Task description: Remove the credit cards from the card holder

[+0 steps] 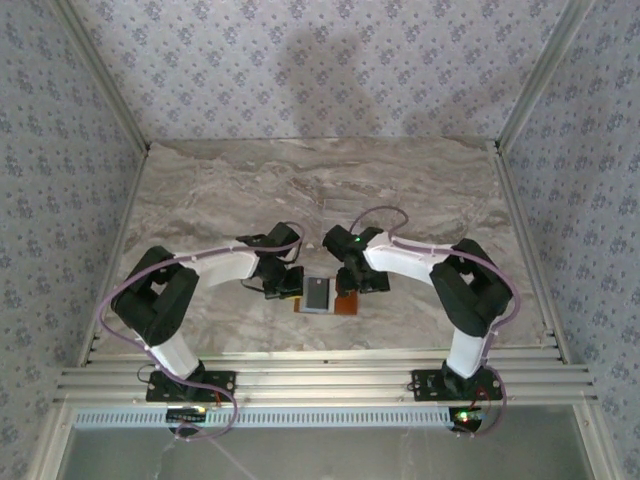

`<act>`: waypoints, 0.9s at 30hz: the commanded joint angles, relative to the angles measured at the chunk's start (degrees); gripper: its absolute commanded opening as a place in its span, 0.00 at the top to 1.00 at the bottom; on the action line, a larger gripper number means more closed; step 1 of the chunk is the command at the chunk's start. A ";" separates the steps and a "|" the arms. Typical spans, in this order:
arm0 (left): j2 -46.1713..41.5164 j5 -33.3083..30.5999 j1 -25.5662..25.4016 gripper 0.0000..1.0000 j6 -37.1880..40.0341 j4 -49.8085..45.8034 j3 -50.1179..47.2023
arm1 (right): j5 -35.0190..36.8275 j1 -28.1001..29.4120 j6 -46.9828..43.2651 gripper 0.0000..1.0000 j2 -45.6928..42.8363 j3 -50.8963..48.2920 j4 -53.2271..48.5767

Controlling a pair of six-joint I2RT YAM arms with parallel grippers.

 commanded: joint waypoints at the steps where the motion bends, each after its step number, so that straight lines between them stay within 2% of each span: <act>1: 1.40 0.11 -0.44 0.97 -2.01 1.01 -3.49 | 6.37 0.94 0.39 0.23 0.25 2.25 -8.28; 11: 1.15 -0.32 -0.58 0.97 -2.59 1.23 -3.40 | -2.30 0.57 1.13 0.29 -7.86 8.76 -8.65; 15: 1.22 -0.18 -0.59 0.97 -2.75 1.44 -3.37 | -5.84 -0.07 1.61 0.35 -10.65 9.71 -6.87; 18: 1.24 -0.03 -0.59 0.97 -2.84 1.50 -3.38 | -13.43 -1.22 1.71 0.46 -12.53 7.55 -0.87; 22: 1.05 -0.05 -0.69 0.97 -3.01 1.46 -3.46 | -25.57 -3.59 5.88 0.66 -14.03 -1.14 12.43; 27: -0.38 -0.07 -0.68 0.97 -3.97 1.84 -3.97 | -32.36 -4.70 9.99 0.75 -12.27 -6.91 22.40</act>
